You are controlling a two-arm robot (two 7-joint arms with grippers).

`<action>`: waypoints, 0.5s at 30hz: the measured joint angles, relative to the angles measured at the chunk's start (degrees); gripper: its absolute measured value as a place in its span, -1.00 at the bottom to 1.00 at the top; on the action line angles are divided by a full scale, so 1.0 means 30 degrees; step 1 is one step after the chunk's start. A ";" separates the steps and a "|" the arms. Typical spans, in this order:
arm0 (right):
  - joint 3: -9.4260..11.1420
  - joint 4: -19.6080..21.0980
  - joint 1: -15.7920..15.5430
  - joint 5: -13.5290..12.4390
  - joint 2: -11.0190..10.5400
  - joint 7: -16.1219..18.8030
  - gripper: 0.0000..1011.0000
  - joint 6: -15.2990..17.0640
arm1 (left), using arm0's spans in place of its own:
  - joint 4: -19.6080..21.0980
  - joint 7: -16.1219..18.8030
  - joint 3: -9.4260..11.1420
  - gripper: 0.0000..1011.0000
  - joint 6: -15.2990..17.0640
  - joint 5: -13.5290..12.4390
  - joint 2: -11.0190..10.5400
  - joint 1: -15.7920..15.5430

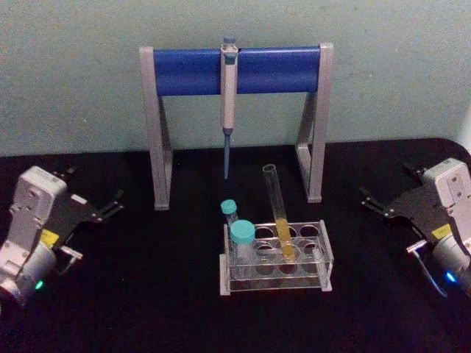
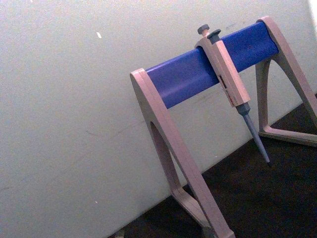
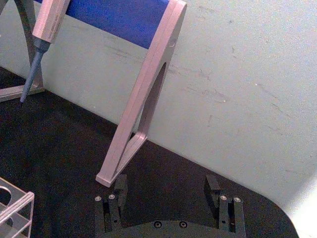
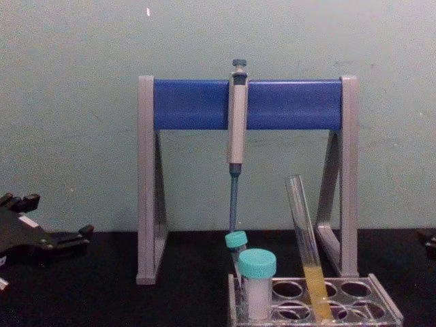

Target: Pick up the test tube from the test tube rack, shake it, then place it back into the test tube rack.

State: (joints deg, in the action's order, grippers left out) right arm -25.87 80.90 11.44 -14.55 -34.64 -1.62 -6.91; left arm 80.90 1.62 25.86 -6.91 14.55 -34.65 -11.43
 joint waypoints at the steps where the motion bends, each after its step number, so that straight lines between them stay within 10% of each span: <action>1: 0.0000 -0.0001 -0.0001 -0.0001 -0.0001 0.0001 0.98 0.0000 | 0.0000 0.0000 -0.0001 0.98 0.0000 0.0000 0.0000 0.0000; 15: 0.0001 0.0000 0.0000 0.0001 -0.0003 -0.0001 0.98 0.0000 | 0.0001 0.0000 0.0000 0.98 0.0000 -0.0002 0.0000 0.0000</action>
State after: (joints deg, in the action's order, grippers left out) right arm -25.86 80.90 11.44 -14.55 -34.65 -1.62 -6.91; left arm 80.90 1.62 25.86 -6.91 14.55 -34.64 -11.43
